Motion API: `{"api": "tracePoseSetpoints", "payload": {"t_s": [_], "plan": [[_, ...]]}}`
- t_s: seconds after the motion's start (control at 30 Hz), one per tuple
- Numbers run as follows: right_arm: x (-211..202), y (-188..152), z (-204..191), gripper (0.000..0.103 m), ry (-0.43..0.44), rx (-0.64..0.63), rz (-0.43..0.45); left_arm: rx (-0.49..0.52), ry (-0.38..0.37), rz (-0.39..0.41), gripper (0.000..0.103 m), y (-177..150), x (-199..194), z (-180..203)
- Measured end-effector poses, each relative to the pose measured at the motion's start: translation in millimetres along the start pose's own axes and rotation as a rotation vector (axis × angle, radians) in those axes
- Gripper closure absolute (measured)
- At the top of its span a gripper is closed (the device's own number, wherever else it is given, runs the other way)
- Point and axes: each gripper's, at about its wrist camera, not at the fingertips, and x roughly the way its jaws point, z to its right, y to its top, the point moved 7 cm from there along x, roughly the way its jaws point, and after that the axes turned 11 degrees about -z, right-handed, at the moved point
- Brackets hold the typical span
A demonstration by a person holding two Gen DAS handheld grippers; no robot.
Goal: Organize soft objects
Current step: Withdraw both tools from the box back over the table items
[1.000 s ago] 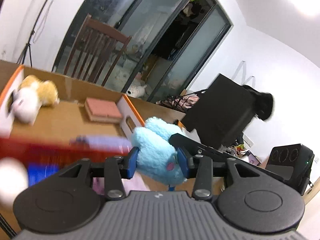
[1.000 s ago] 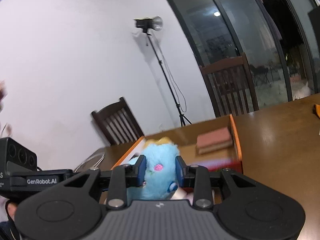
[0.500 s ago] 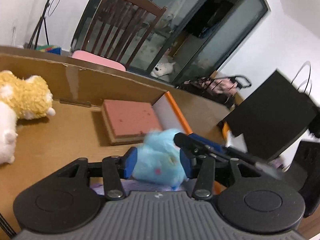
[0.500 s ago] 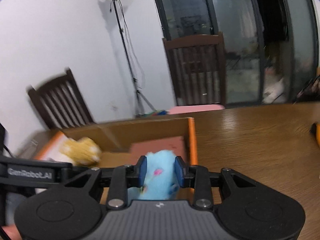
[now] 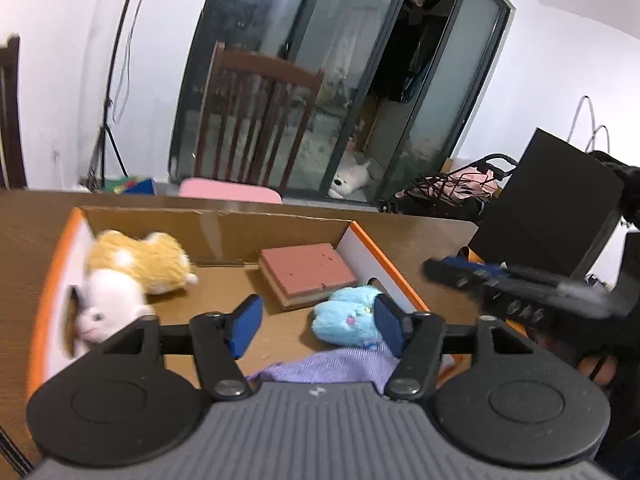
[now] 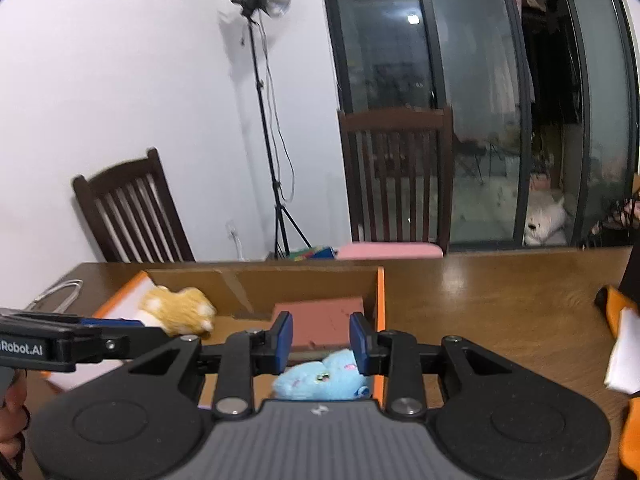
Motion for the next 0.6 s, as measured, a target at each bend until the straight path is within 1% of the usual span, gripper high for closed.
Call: {"api": "tracePoseSetpoints", "payload": {"t_s": [0.1,0.13,0.2,0.23,0.27,0.33,0.4,0.43,0.47,0.5,0.53,0.57,0.6], "plan": [[-41,-2,-9,0.072,0.003,-0.031,0.044,0.039,0.061,0.057,0.031,-16,-41,7],[-56,-4,-11,0.072,0.002,-0.042,0.058,0.044,0.068,0.075,0.029,-21,-55,10],[-82,-9,-17,0.068,-0.001,-0.061,0.085,0.051,0.072,0.108,0.027,-31,-82,16],[-97,-13,-22,0.061,-0.004,-0.074,0.102,0.060,0.075,0.131,0.025,-37,-97,19],[-110,-16,-25,0.051,-0.009,-0.083,0.116,0.069,0.088,0.155,0.023,-43,-112,22],[-135,-26,-33,0.039,-0.026,-0.099,0.155,0.098,0.123,0.204,0.019,-57,-140,27],[-160,-39,-42,0.037,-0.038,-0.119,0.185,0.124,0.156,0.252,0.016,-73,-166,32],[-170,-46,-45,0.034,-0.038,-0.124,0.195,0.135,0.171,0.274,0.012,-83,-178,35],[-180,-54,-49,0.028,-0.033,-0.134,0.206,0.142,0.184,0.293,0.009,-94,-187,37],[-190,-63,-54,0.026,-0.027,-0.145,0.220,0.143,0.202,0.309,0.006,-104,-196,40],[-200,-74,-59,0.020,-0.022,-0.148,0.240,0.143,0.220,0.325,0.002,-115,-204,43],[-209,-83,-63,0.015,-0.019,-0.152,0.254,0.143,0.234,0.341,0.001,-126,-212,45],[-216,-94,-67,0.013,-0.016,-0.154,0.268,0.140,0.250,0.356,0.000,-139,-218,47]]}}
